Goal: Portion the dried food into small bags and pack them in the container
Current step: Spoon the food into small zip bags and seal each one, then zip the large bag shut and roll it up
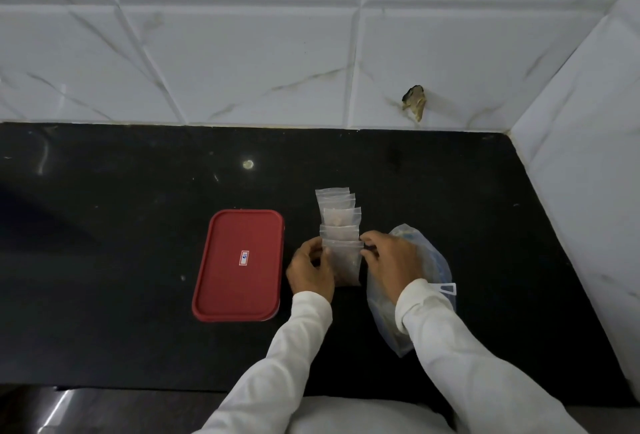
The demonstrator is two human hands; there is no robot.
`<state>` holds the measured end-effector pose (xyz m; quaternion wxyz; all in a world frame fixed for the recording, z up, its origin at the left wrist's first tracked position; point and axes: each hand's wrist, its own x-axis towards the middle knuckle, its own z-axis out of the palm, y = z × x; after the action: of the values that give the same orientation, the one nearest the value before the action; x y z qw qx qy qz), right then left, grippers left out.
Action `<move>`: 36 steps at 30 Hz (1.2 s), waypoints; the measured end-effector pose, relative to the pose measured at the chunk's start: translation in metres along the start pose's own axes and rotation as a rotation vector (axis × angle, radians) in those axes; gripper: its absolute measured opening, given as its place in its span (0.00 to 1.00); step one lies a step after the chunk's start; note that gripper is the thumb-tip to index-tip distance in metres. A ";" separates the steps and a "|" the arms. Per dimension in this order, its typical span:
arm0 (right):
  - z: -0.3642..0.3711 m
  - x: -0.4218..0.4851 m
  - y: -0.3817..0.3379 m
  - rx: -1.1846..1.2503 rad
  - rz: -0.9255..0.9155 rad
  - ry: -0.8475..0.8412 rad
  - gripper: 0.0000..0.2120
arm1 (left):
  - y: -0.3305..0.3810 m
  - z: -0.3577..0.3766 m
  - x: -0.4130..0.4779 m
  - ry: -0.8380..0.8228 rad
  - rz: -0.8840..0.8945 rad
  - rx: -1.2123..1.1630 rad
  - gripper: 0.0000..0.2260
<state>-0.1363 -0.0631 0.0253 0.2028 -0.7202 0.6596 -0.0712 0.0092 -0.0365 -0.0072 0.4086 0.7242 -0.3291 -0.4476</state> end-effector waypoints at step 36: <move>-0.052 -0.085 0.122 1.037 0.527 0.257 0.08 | 0.062 0.126 -0.102 -0.598 -0.118 -0.052 0.13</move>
<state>-0.2782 0.0037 0.0395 0.4576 -0.3247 0.7145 -0.4179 -0.1517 -0.0163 0.0533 0.2853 0.5675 -0.3804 -0.6722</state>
